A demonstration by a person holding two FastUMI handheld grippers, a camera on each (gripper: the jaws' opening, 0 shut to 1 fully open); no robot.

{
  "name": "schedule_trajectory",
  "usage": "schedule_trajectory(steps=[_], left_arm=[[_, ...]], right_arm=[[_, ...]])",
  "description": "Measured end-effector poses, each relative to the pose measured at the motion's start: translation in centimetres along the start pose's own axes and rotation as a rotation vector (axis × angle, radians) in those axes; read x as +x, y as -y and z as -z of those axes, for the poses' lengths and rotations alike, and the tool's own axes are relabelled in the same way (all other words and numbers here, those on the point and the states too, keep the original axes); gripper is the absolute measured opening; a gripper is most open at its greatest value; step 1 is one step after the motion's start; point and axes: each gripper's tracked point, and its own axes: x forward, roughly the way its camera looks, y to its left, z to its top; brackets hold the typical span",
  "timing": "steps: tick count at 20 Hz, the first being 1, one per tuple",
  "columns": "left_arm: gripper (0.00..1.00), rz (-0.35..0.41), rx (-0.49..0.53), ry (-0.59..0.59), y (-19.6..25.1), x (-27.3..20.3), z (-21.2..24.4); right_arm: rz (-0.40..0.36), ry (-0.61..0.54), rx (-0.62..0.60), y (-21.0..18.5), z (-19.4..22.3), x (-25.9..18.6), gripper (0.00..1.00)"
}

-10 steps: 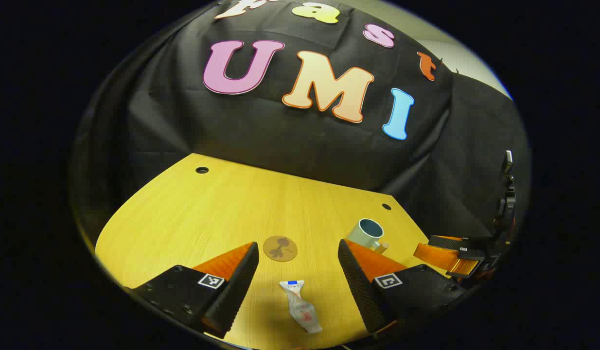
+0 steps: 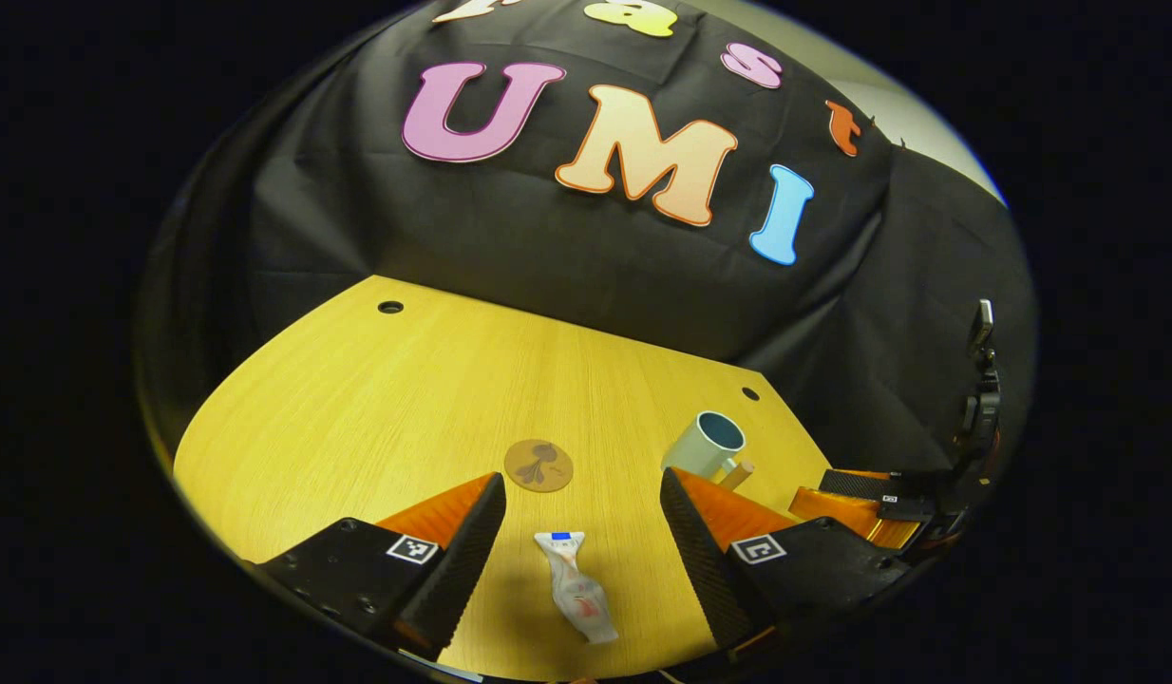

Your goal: Put the toothbrush and toothpaste on the desktop into the cup, then pick up the cup and place it on the coaster on the desktop.

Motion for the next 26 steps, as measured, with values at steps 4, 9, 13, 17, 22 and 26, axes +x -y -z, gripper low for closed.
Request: schedule_trajectory(steps=[4,9,13,17,22,26], left_arm=[[0.95,-0.001,-0.007,-0.019,-0.2,0.2,0.6],[0.96,-0.013,0.015,-0.063,-1.0,0.0,1.8],[0.95,-0.013,0.011,-0.097,-1.1,0.0,2.6],[0.96,-0.025,0.039,-0.123,-1.6,-0.3,3.5],[0.96,-0.058,0.035,-0.159,-2.8,-0.7,4.8],[0.96,-0.091,0.018,-0.175,-3.7,-0.9,5.6]], right_arm=[[-0.002,-0.011,-0.003,-0.3,0.3,0.0,0.99],[0.008,-0.044,-0.003,-0.2,1.3,0.5,0.98],[0.009,-0.106,-0.019,-0.3,2.5,1.1,0.98],[-0.004,-0.177,-0.047,-0.4,4.1,2.1,0.99],[-0.026,-0.341,-0.106,-0.1,6.9,4.5,0.94],[-0.04,-0.42,-0.166,-0.1,8.6,6.5,0.99]])
